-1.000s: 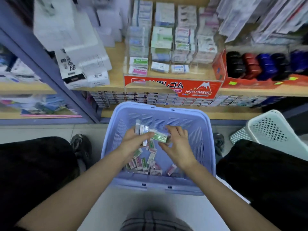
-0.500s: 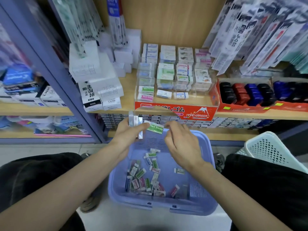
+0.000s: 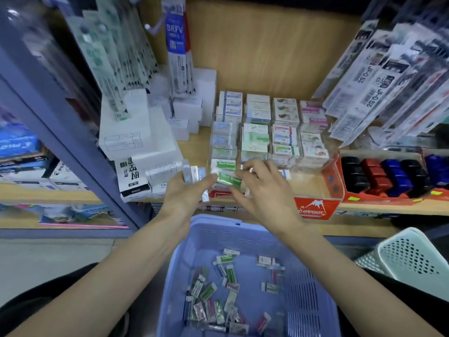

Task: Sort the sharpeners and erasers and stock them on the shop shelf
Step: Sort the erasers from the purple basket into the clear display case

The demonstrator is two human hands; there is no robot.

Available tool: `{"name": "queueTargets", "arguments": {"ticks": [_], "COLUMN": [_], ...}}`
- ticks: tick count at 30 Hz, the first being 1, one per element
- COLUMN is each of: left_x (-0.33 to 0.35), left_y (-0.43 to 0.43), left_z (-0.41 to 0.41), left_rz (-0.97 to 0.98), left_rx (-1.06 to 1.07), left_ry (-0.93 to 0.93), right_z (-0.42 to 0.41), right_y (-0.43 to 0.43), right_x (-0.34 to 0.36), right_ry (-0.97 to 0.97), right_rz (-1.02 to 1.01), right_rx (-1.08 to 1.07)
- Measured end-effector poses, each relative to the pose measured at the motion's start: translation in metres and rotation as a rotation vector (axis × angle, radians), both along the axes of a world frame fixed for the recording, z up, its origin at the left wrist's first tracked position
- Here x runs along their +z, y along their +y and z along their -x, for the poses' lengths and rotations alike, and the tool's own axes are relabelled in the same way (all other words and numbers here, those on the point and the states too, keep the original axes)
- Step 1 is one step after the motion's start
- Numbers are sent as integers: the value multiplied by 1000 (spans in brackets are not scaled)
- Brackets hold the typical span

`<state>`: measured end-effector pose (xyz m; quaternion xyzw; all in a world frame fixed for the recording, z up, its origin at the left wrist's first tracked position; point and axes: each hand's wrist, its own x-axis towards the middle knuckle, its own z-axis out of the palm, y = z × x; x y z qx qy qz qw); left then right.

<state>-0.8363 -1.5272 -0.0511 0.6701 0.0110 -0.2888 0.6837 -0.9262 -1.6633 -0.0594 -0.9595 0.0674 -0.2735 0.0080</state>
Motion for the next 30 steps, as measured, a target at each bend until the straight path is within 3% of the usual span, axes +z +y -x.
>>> {"name": "queueTargets", "arguments": {"ticks": [3,9,14,18,25,27,30], "left_x": [4,1,4,6,1,1,5], "left_y": [-3,0,4,5,10,11,10], "left_z": [-8,-18,-17,-14,-13,-14,-12], "left_rz": [-25,-100,-86,-85,-140,-145,-157], "left_rx": [-13,-52,-52,-28,-56,-69,-133], "left_ry": [-45,-74,-54,-58,-85,-87,-55], "right_z": [-20,-64,-74,-62,-74,-67,-39], "right_y": [-17,-22,-22,-19,-12,-17,-17], "right_x": [0,-15,-15,-14,-15,-15,-4], "right_ry": [12,279,275,298,299,243,108], "right_rz": [21,125,67,-68,38,-80,-515], "right_rx": [-50,-210,-259,-141,-260,-181,-84]}}
